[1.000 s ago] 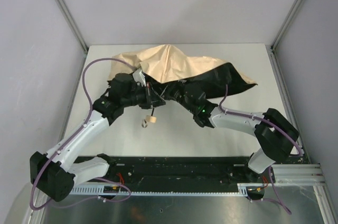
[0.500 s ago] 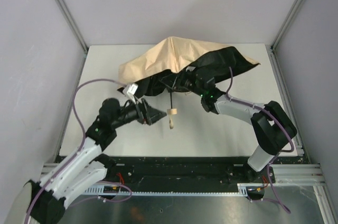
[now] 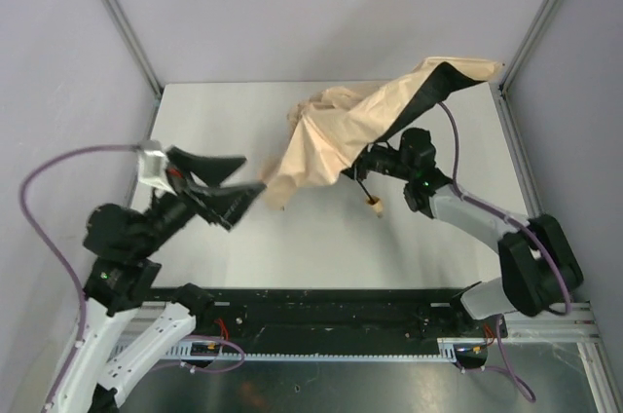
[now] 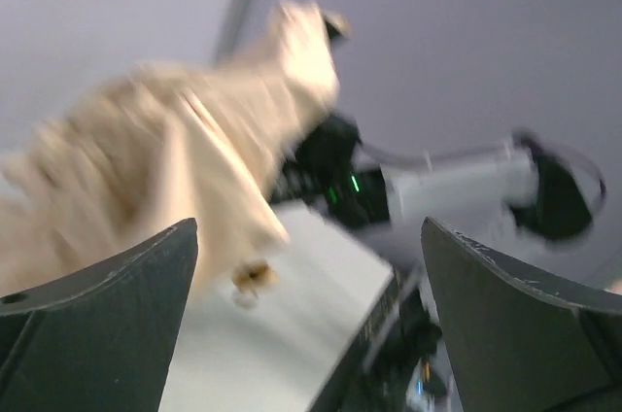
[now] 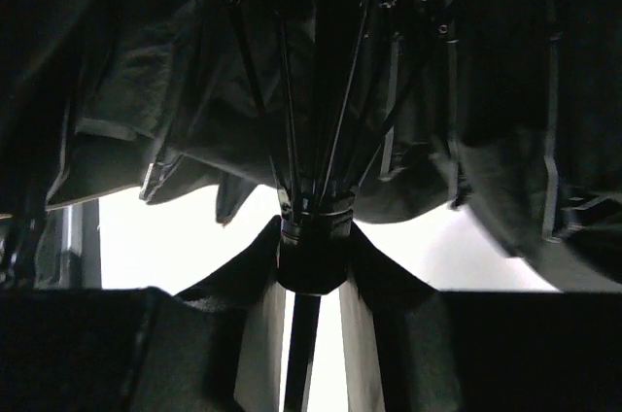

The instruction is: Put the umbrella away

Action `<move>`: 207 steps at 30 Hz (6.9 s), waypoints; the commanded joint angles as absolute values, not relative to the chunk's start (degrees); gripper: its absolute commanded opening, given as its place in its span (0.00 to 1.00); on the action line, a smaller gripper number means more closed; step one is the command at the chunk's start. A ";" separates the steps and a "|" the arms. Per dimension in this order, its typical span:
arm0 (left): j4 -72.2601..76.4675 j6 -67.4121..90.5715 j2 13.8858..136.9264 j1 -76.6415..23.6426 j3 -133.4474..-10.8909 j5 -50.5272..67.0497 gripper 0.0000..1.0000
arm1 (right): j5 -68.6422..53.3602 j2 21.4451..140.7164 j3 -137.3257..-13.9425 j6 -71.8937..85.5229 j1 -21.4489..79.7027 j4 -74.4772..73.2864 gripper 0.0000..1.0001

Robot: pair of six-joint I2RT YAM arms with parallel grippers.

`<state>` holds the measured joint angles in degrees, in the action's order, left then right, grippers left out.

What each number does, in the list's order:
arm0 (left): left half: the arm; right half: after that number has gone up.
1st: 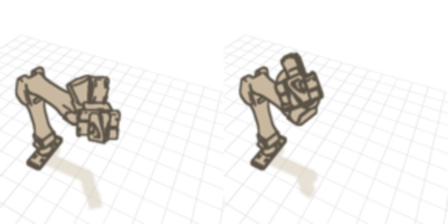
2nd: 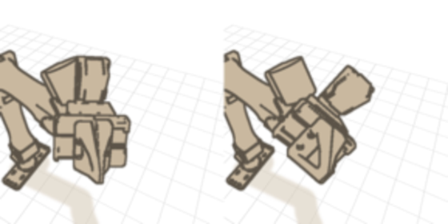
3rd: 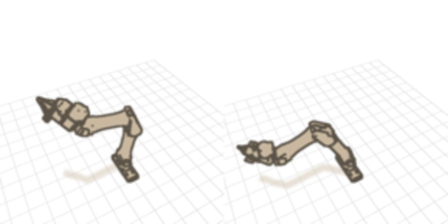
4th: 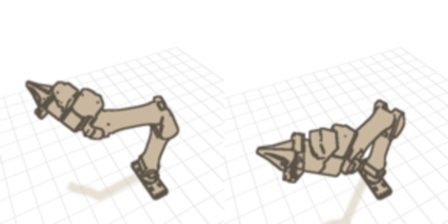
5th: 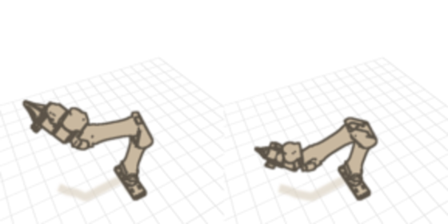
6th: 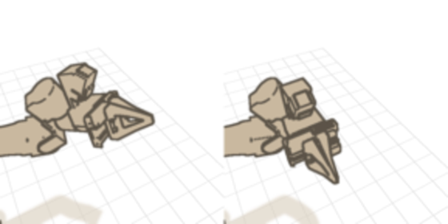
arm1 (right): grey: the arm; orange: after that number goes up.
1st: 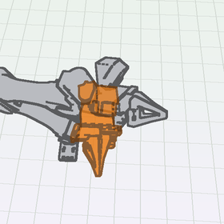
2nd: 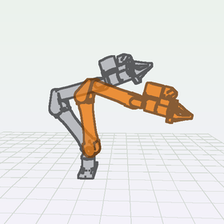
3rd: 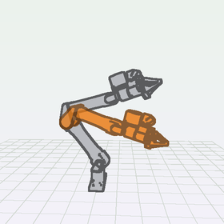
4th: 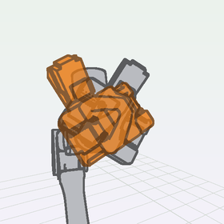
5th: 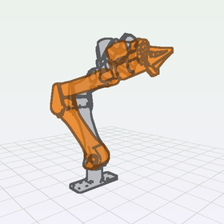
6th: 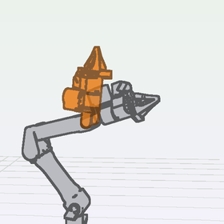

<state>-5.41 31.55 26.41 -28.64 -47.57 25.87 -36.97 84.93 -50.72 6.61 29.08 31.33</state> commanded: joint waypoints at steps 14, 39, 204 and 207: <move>-11.15 36.72 53.10 -26.19 -65.98 23.63 0.99 | -43.24 68.73 -38.53 2.46 32.26 46.85 0.00; 14.34 46.05 60.51 -31.38 -55.51 31.29 0.93 | -42.90 68.96 -38.49 3.53 36.95 46.68 0.00; 70.73 37.98 41.83 -21.47 -31.51 44.85 0.00 | -2.64 19.01 -45.77 31.54 35.00 -37.48 0.91; 70.17 38.57 41.52 -21.42 -31.59 43.48 0.00 | -10.91 21.82 -48.51 30.25 34.91 -36.58 0.97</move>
<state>67.51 40.05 43.00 -21.98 -27.99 44.23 -6.28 19.66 -43.57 34.44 35.22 -32.47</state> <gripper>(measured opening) 0.036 0.939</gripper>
